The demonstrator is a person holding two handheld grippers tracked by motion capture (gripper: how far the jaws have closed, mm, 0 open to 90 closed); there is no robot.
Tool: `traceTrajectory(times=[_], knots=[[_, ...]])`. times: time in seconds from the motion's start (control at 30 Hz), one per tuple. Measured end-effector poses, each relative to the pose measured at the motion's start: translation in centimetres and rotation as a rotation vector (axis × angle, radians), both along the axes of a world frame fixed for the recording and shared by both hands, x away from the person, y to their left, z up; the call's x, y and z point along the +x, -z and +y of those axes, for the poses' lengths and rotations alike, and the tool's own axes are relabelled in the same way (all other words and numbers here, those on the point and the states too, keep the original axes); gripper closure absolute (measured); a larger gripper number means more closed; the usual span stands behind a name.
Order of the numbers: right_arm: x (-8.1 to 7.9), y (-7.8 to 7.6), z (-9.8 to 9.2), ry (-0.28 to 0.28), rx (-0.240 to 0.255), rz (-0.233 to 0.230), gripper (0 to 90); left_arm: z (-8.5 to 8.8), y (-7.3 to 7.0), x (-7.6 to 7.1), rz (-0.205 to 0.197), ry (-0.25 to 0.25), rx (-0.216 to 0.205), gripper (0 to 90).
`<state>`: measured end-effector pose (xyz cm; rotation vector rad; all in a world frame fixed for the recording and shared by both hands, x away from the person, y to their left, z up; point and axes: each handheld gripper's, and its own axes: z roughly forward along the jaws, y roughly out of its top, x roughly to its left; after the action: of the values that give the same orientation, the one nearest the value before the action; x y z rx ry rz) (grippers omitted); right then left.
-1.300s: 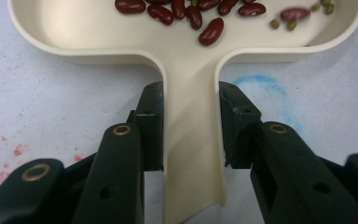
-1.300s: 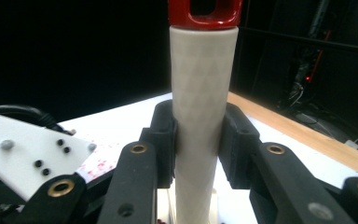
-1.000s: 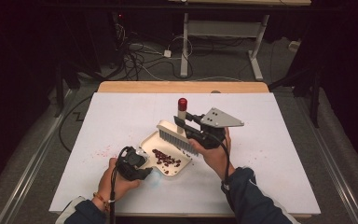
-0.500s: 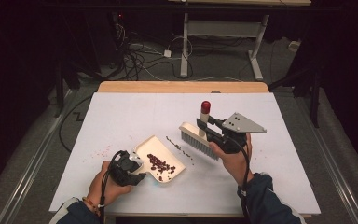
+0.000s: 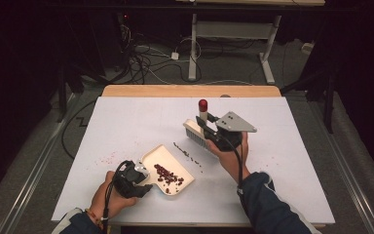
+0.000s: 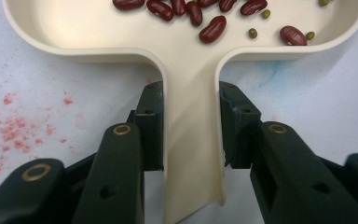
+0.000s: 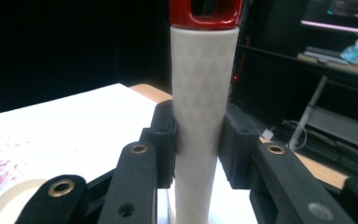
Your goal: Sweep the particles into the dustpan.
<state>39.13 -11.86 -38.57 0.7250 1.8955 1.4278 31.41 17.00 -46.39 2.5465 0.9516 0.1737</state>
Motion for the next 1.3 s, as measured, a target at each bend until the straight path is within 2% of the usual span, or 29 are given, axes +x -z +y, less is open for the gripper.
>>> traceTrajectory(times=[0.07,0.17,0.27,0.33,0.4,0.57,0.63,0.73,0.8,0.97,1.3], knots=[[0.8,0.3,1.1,-0.013,-0.030,-0.012,70.1,0.0,0.0,0.2,0.007,0.000,-0.005,64.1],[1.7,1.0,2.3,-0.052,-0.033,0.019,70.2,0.1,0.0,0.5,0.024,-0.004,-0.021,64.0],[1.5,1.1,3.0,-0.091,-0.050,0.011,70.1,0.1,0.0,0.8,0.047,-0.009,-0.029,64.1],[1.4,1.1,3.2,-0.121,-0.043,0.022,70.1,0.0,-0.1,1.0,0.057,-0.012,-0.027,64.1],[1.2,1.1,3.4,-0.133,-0.041,0.033,70.0,-0.1,-0.2,1.1,0.058,-0.014,-0.022,64.1],[0.3,1.2,3.4,-0.172,-0.040,0.042,70.0,-0.9,-0.5,1.3,0.056,-0.011,0.034,64.1],[0.0,1.1,3.2,-0.183,-0.030,0.051,69.9,-1.1,-0.7,1.4,0.063,-0.009,0.044,64.1],[-0.4,1.2,3.0,-0.197,0.001,0.073,69.8,-1.1,-0.9,1.6,0.077,-0.019,0.031,64.1],[-0.5,1.3,3.0,-0.201,0.008,0.078,69.8,-1.2,-0.7,1.6,0.077,-0.024,0.025,64.1],[-1.1,1.1,2.7,-0.237,0.061,0.118,70.0,-1.1,-0.5,1.7,0.082,-0.022,0.017,64.1],[-1.8,0.5,3.1,-0.324,0.081,0.100,70.1,-1.2,-0.5,1.6,0.072,-0.017,0.026,64.0]])
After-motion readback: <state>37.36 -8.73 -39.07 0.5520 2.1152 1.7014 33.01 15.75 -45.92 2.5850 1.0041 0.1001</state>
